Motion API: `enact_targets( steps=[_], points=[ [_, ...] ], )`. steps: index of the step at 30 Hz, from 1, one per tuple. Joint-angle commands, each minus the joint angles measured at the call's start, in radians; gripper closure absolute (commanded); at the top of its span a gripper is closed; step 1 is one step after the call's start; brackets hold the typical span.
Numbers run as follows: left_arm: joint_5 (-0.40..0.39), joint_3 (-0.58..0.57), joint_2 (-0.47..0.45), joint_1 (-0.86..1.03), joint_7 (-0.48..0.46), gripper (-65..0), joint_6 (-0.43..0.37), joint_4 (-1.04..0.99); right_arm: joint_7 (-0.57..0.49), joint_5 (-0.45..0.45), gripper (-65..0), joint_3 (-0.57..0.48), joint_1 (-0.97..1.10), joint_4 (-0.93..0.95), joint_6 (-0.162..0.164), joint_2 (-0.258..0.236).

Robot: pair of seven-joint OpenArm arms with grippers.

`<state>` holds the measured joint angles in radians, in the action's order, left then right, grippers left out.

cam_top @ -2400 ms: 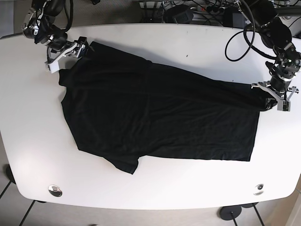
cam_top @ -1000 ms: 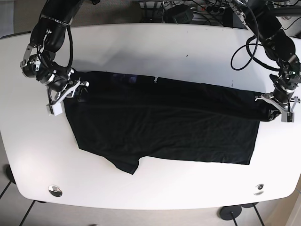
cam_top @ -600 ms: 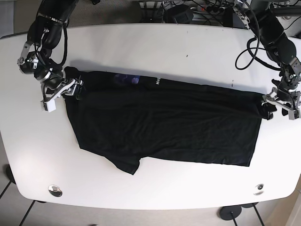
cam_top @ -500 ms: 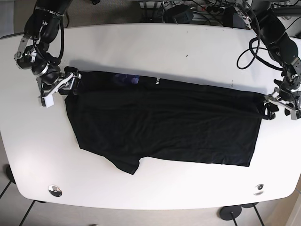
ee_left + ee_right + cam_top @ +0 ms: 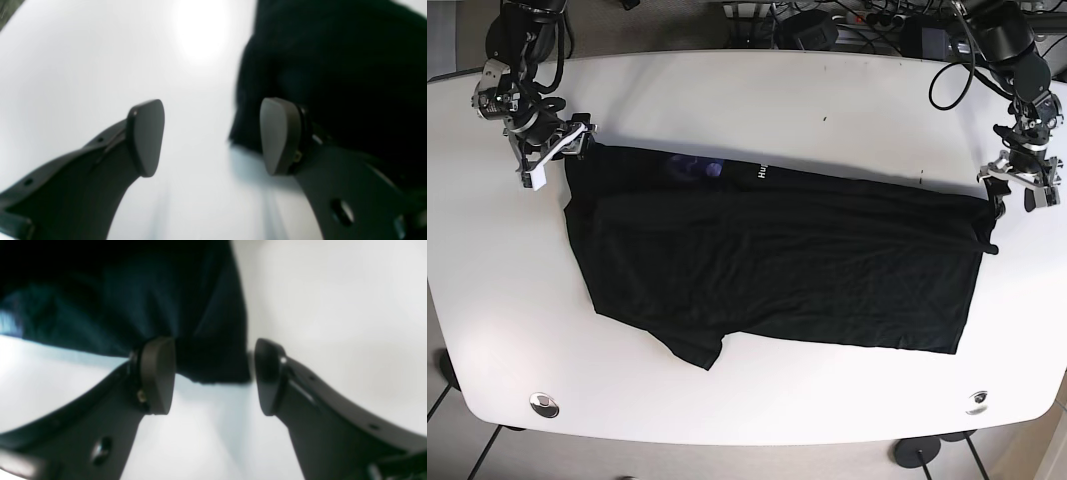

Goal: Fold the T-shirt properly
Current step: 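Drag the shirt edge toward the table border with both grippers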

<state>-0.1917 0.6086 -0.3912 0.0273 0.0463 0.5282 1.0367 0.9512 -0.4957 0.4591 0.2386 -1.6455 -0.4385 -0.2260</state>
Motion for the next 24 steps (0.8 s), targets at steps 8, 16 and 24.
enact_targets(
  steps=[8,16,24],
  points=[
    [-0.018,-0.097,-0.038,-0.05,-0.038,-40.7,0.01,-0.101,-0.018,-0.008,-12.7,0.004,-0.02,0.061,-0.016,0.014],
    [-0.018,-0.203,-0.071,-0.069,-0.038,-0.4,0.02,-0.158,-0.045,-0.013,-1.7,0.004,-0.015,0.054,-0.018,0.007],
    [-0.022,-0.045,-0.016,0.263,0.013,-0.1,0.054,0.202,-0.033,-0.014,-1.7,0.007,0.107,-0.135,-0.018,-0.039]
  ],
)
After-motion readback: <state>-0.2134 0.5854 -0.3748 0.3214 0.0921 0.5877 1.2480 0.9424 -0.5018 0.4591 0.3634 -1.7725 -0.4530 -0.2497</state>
